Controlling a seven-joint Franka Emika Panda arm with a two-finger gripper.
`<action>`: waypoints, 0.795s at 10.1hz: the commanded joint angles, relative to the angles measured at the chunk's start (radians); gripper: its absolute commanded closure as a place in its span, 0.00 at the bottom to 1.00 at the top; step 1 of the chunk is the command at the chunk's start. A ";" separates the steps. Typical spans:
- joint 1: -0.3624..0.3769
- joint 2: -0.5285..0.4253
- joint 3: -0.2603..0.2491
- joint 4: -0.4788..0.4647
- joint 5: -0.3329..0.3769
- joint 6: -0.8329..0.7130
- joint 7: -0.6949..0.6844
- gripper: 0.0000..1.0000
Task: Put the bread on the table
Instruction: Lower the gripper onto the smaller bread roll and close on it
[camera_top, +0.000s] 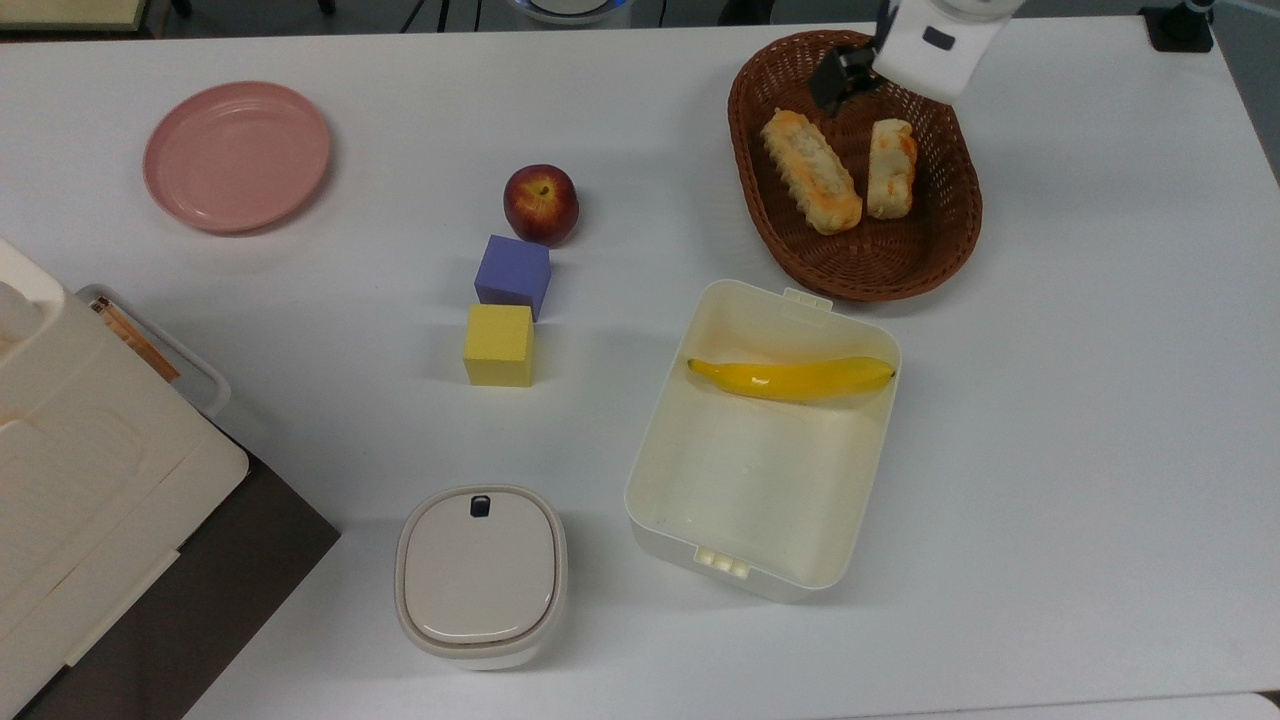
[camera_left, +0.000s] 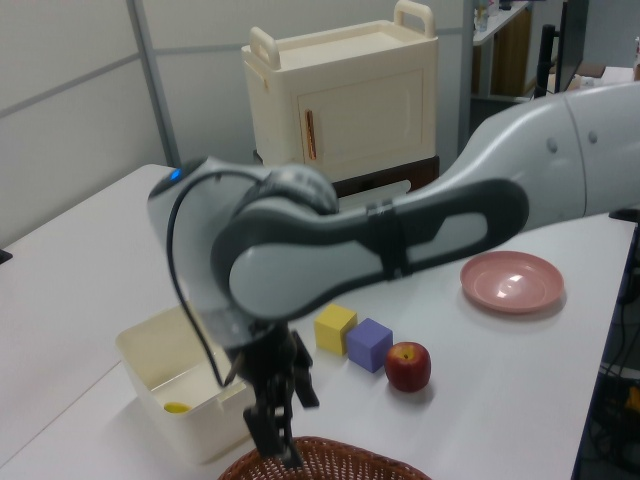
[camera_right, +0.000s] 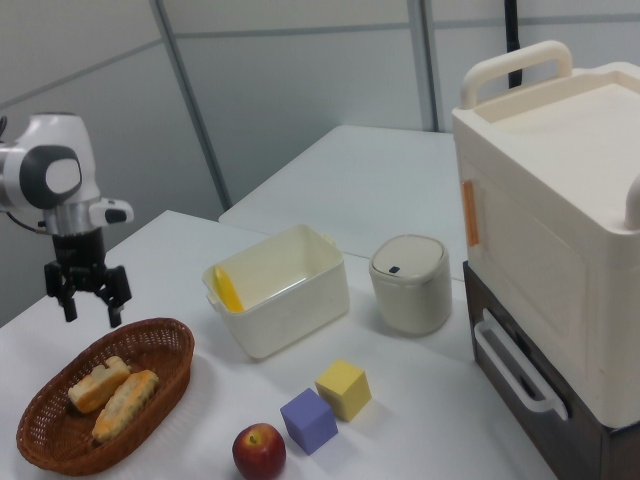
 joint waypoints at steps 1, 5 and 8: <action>0.058 0.078 -0.015 -0.010 0.092 -0.002 0.083 0.00; 0.077 0.177 -0.015 -0.012 0.094 0.085 0.133 0.00; 0.077 0.205 -0.015 -0.016 0.086 0.134 0.132 0.39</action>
